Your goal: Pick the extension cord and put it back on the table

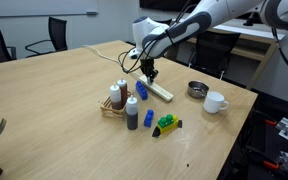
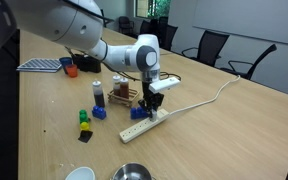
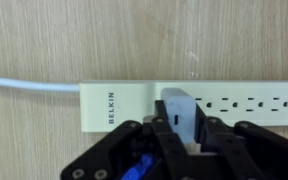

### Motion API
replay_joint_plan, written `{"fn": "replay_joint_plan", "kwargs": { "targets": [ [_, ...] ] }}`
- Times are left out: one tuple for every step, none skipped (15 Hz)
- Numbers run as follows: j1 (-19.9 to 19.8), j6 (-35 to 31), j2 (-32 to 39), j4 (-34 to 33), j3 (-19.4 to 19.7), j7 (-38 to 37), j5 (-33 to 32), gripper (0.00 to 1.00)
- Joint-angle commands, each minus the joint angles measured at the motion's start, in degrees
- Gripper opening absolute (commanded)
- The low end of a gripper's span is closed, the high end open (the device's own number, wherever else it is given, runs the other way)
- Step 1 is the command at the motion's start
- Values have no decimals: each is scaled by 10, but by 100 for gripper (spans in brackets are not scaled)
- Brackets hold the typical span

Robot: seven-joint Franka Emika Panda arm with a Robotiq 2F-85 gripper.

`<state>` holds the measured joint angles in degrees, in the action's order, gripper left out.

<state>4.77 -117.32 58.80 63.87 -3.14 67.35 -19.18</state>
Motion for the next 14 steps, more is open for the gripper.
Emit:
{"fn": "replay_joint_plan", "kwargs": {
  "targets": [
    [-1,-16,-33,53,5,22,-15,6],
    [-2,-15,-33,54,3,23,-12,8],
    [-3,-12,-34,54,3,18,-8,51],
    [-3,-12,-35,55,3,15,-7,52],
    [-6,-4,-37,54,2,6,1,58],
    [-8,12,-45,57,3,-10,9,64],
    [-2,7,-10,15,4,4,0,47],
    [-4,11,-16,19,4,-1,2,54],
    [-5,13,-21,23,4,-3,2,62],
    [-6,13,-24,27,3,-5,2,64],
    [-6,13,-25,30,3,-6,2,64],
    [-6,13,-26,32,3,-7,2,64],
    [-6,13,-26,33,3,-7,2,64],
    [-6,13,-26,33,3,-7,2,89]
  ]
}}
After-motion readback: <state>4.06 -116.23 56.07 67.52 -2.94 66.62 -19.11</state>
